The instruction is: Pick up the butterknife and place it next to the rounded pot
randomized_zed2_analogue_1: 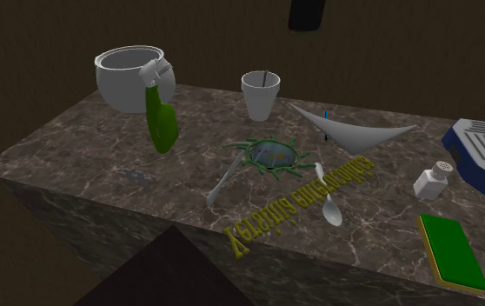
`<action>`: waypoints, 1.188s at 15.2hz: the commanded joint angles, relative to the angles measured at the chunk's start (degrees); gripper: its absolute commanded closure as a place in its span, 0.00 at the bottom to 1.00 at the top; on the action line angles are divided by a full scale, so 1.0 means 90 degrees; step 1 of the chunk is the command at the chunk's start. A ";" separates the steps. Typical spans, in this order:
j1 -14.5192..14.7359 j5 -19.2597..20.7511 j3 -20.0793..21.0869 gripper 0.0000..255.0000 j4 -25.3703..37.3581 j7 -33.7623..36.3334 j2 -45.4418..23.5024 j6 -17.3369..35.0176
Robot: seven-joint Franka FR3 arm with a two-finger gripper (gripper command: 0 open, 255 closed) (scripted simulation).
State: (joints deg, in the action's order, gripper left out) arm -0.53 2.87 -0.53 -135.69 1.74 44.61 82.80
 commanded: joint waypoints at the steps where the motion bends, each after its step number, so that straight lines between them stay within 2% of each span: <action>1: 0.0000 0.0000 0.0000 0.00 0.0000 0.0000 0.0000 0.0000; 10: 0.0475 -0.0317 0.0731 0.00 -0.0797 0.0375 -0.0935 0.1757; 18: 0.0810 -0.0368 0.1411 0.00 -0.0979 0.0779 -0.2328 0.3337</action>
State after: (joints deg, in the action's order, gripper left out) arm 6.50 -0.57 11.51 -144.67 8.38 25.31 111.24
